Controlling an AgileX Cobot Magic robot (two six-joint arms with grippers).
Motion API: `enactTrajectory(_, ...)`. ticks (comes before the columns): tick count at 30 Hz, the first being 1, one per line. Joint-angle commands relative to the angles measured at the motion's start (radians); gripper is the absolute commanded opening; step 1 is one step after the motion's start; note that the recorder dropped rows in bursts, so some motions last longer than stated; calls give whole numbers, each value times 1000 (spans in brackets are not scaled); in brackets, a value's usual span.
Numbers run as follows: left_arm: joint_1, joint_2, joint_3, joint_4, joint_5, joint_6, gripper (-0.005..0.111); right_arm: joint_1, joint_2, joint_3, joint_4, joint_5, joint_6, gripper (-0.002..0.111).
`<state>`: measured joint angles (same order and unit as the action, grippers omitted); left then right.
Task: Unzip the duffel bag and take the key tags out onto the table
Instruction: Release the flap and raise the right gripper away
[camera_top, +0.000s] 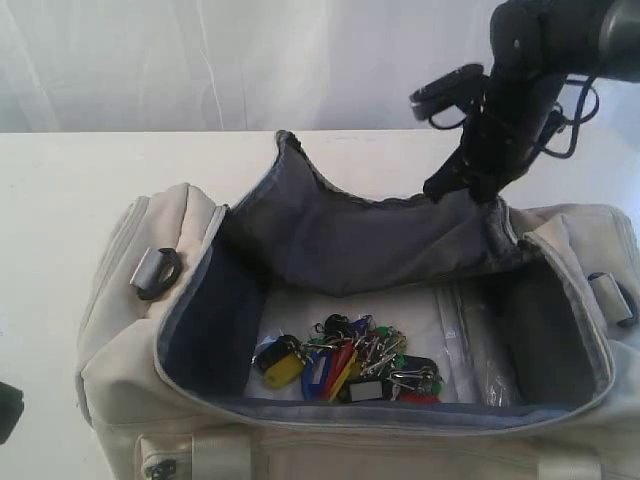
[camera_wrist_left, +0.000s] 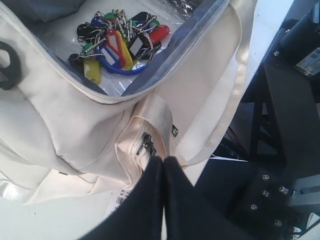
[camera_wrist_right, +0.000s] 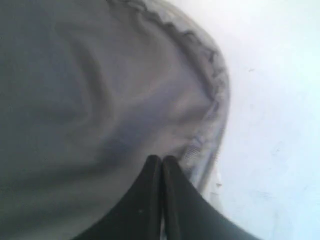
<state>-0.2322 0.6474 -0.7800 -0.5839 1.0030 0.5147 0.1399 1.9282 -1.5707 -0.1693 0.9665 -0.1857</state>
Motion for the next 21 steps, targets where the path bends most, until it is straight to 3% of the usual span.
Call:
enactTrajectory(1,3,-8,4,-26,-1,-1,0,-11,-162,-26,2,-27,6,0)
enactTrajectory(9,3,-8,4,-26,9,-1,0,-11,-481,47,175,25,-23,0)
enactTrajectory(17,3,-8,4,-35,3,-14,0,-11,-764,389,392,-4,-111,0)
enactTrajectory(21,3,14,4,-66,-75,-59,0,-11,-830,580,461,-52,-137,0)
